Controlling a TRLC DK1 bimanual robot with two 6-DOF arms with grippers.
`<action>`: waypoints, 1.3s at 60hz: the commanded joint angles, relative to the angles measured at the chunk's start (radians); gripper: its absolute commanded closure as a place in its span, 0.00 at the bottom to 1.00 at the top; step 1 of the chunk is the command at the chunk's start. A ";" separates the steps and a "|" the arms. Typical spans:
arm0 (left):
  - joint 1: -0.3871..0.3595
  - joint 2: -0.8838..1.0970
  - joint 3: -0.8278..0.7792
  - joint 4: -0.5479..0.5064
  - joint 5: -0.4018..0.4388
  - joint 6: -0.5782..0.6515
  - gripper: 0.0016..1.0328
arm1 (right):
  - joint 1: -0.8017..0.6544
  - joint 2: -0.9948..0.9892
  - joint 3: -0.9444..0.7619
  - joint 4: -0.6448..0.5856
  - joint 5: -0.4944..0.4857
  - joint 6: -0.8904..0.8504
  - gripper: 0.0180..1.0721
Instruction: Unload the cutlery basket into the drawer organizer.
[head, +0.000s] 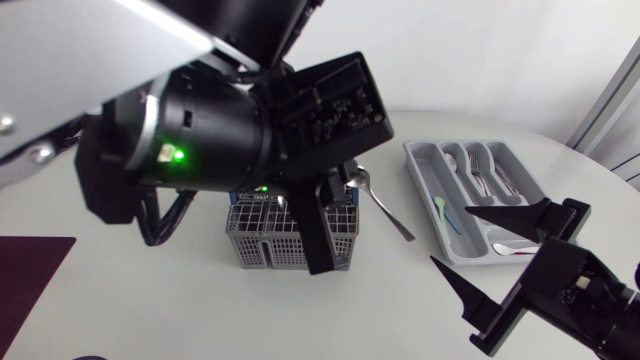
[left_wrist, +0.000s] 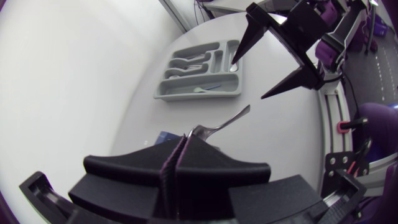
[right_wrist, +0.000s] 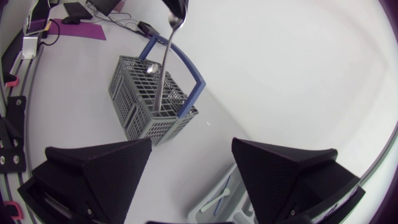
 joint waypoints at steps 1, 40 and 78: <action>0.046 0.067 0.059 -0.026 0.056 -0.152 0.86 | 0.067 0.042 0.028 0.035 0.048 0.045 0.14; 0.095 0.282 0.217 -0.098 0.198 -0.481 0.86 | 0.196 0.252 0.060 0.224 0.149 0.103 0.49; 0.087 0.300 0.246 -0.144 0.249 -0.530 0.87 | 0.211 0.345 0.033 0.343 0.209 0.033 0.74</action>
